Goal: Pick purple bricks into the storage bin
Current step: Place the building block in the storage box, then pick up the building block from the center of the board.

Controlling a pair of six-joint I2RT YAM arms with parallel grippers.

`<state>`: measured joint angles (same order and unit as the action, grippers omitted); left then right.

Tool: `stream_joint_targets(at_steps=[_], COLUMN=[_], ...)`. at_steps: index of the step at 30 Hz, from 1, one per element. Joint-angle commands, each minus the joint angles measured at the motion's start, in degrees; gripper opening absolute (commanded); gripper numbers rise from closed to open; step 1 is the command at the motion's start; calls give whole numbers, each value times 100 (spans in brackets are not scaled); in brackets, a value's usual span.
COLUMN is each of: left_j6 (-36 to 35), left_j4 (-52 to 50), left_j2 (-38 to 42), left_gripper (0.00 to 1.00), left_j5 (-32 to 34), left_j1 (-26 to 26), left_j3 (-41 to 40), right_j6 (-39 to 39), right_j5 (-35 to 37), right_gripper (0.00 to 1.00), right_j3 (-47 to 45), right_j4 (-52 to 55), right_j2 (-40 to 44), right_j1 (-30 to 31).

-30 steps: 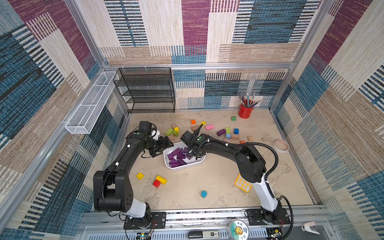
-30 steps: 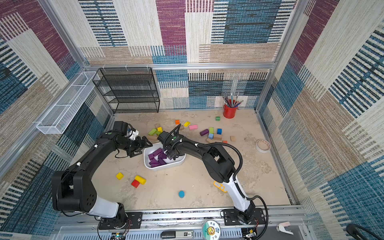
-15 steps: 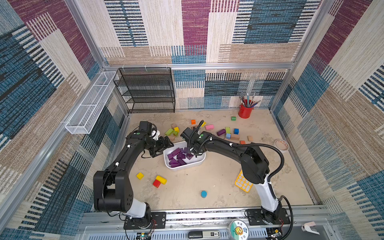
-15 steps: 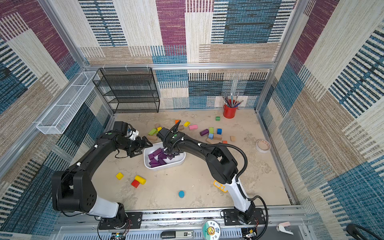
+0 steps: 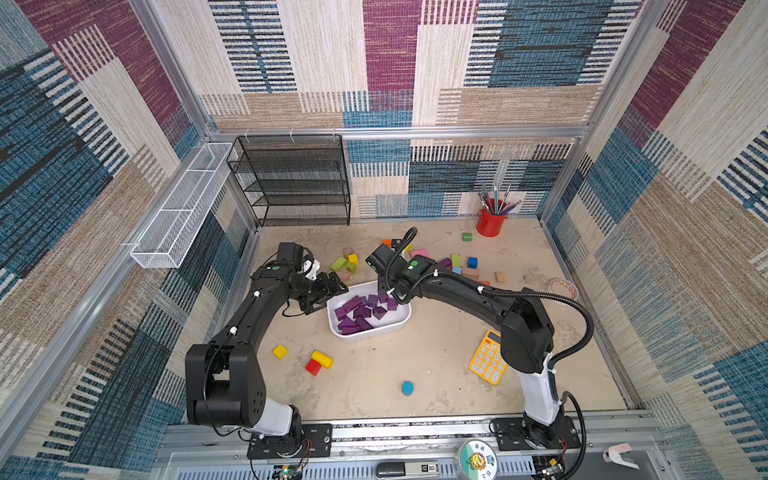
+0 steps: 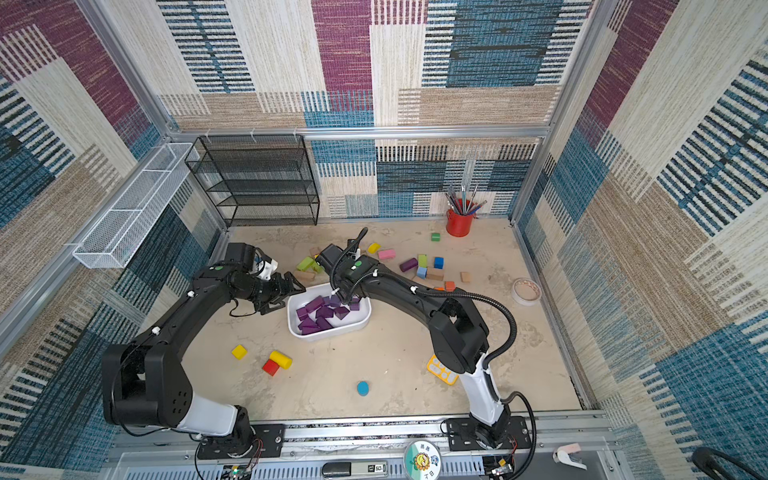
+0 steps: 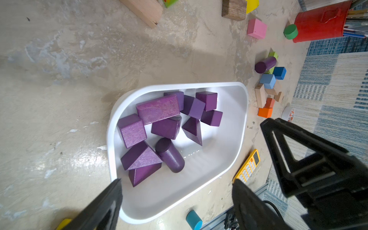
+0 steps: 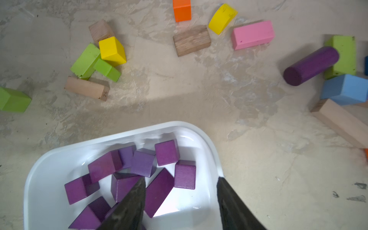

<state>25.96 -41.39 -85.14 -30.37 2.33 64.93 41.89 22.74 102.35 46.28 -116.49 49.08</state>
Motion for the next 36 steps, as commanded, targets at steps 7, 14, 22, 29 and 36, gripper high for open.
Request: stream_joint_targets(at_steps=[7,14,22,29,36], left_j6=[199,270,241,213,-51], left_j4=[266,526,713,799,693], left_j2=[210,562,925,1054,1230], left_gripper=[89,92,96,99,99], left_j5=[-233,-496,-364,-115,622], left_j1=[-9,-6,-4,67,260], left_j3=[-74,-232,-402,-470,-501], right_j6=[30,155,377,540,587], right_j5=[288,272,-121,-452,-1071], right_gripper=[60,61,65,70,76], right_j3=[-90,-156,-455,-156,79], right_j4=[144,197,-196,-365,-764], right_j2=[283,552,913,813,560], right_j1=[-256,-542,-1100,-1596,-2086])
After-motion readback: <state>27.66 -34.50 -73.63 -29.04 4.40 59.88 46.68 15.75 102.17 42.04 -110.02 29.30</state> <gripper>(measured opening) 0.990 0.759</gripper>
